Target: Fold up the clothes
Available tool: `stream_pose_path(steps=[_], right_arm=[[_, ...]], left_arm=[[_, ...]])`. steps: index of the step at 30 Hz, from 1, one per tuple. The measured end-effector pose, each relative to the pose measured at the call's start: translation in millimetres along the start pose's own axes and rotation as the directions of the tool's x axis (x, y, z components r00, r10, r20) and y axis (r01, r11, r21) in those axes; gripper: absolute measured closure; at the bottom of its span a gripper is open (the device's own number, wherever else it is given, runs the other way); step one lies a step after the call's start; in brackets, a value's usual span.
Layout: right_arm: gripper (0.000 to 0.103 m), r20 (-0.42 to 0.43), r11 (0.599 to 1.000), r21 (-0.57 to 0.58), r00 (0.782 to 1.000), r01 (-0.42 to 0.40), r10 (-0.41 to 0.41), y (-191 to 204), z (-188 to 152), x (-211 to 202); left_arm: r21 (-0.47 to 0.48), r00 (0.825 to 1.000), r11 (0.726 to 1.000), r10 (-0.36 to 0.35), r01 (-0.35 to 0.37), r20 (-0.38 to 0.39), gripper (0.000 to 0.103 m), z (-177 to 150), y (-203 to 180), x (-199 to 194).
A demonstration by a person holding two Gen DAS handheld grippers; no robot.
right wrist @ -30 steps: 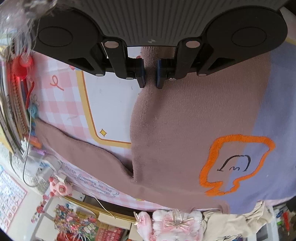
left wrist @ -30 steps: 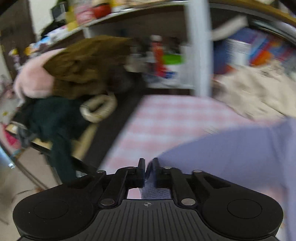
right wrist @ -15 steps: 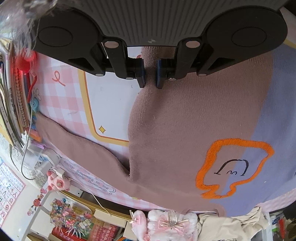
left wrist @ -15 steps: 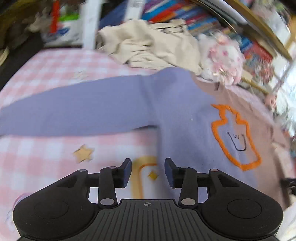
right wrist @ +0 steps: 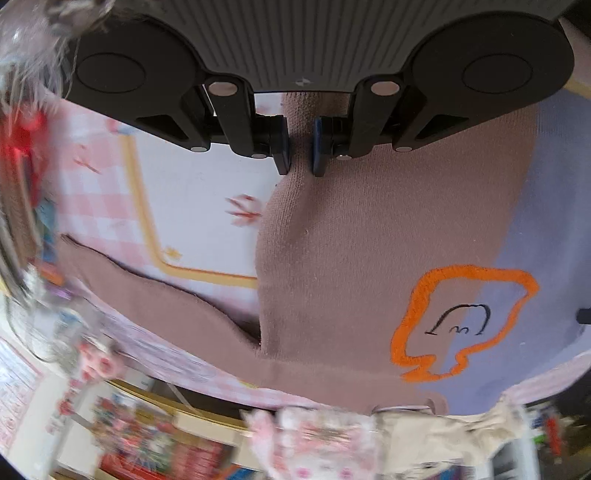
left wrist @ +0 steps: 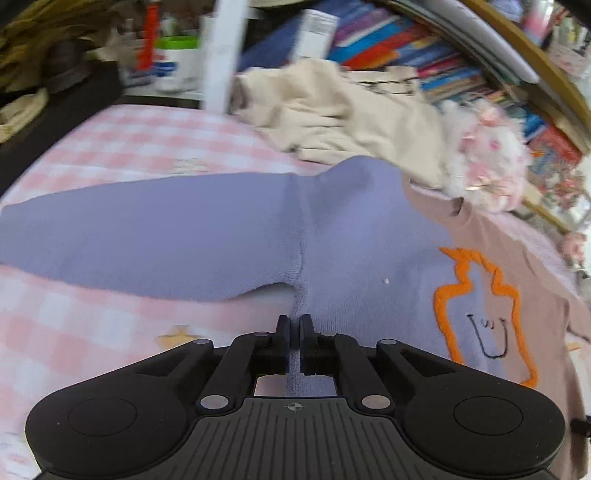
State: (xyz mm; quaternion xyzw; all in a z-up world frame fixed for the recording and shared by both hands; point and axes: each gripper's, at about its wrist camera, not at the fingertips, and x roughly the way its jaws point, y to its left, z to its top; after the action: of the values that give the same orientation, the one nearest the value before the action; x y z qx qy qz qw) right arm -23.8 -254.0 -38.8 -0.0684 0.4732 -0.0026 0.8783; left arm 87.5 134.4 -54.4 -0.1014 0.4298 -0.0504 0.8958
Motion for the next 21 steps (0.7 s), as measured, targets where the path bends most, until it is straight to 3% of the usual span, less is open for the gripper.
stream_pose_path(steps=[5, 13, 21], right_arm=[[0.091, 0.013, 0.994, -0.113, 1.000, 0.008, -0.007, 29, 8, 5], [0.091, -0.010, 1.000, -0.019, 1.000, -0.020, 0.020, 4, -8, -4], [0.086, -0.003, 1.000, 0.005, 1.000, -0.002, 0.002, 8, -12, -8]], left_arm=[[0.033, 1.000, 0.999, 0.018, -0.017, -0.025, 0.098, 1, 18, -3], [0.115, 1.000, 0.993, -0.022, 0.024, -0.020, 0.098, -2, -22, 10], [0.080, 0.998, 0.996, -0.045, 0.048, -0.046, 0.092, -6, -7, -2]])
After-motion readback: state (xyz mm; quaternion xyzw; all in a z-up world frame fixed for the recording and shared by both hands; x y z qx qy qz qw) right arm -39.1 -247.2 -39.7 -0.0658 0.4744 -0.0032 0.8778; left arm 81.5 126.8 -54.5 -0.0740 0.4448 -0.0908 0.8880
